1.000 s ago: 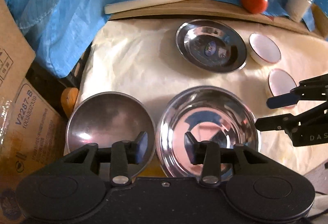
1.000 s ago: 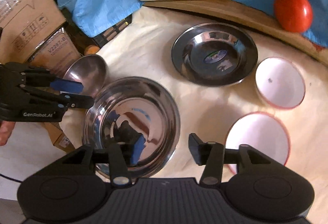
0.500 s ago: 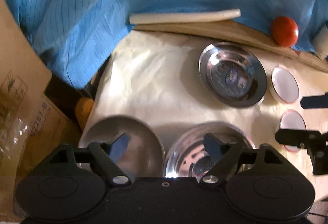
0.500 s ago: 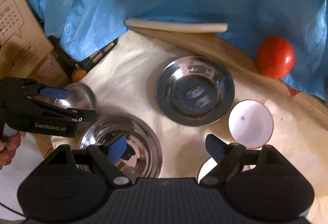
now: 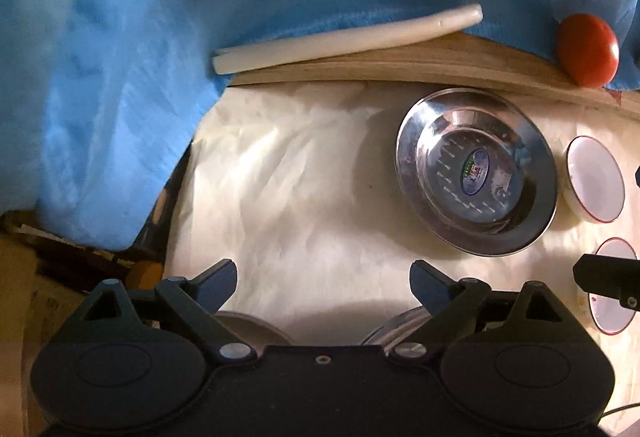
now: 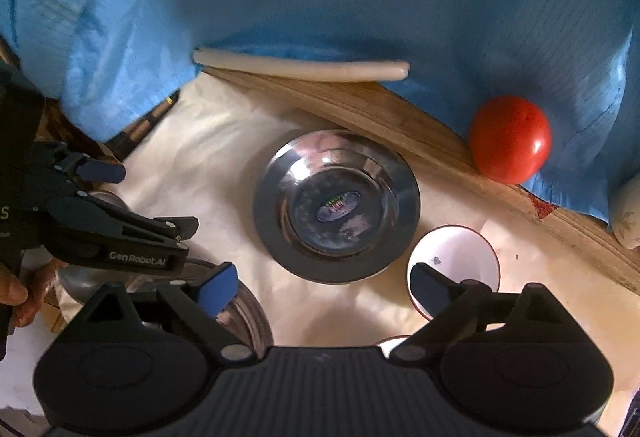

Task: Organize plates and bowls
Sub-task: 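Move both tools toward the steel plate with the blue label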

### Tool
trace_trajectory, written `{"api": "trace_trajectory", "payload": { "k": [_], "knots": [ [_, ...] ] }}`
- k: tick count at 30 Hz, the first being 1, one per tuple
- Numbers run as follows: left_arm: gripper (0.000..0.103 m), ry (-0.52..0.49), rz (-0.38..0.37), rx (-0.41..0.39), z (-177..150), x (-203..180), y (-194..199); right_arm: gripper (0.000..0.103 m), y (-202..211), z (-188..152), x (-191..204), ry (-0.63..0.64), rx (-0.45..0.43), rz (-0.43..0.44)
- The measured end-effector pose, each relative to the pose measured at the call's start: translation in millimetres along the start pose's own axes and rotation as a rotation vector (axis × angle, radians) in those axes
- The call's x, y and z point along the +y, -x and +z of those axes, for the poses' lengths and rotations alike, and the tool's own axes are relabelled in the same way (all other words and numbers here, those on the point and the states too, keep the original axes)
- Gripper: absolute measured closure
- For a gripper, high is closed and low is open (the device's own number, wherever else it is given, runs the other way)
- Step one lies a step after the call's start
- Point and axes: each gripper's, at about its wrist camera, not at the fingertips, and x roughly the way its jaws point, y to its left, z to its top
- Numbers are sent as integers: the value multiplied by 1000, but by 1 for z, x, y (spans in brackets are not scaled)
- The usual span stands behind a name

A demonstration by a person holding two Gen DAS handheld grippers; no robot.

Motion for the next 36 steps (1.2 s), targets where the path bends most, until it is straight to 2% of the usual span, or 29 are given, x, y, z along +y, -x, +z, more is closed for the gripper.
{"api": "trace_trajectory", "payload": {
  "k": [7,16,24,36],
  "knots": [
    [9,24,-25,45,7,3,-19,6,-20,15,4,26,59,-55],
    [7,76,-46,36,22,3,-35,6,-41,41,-20,81,66,-103],
    [7,129,-81,83,22,-7,-55,6,-63,47,-44,32,119,-113],
    [7,142,-79,86,28,-12,-63,9,-83,48,-54,-34,112,-91]
  ]
}}
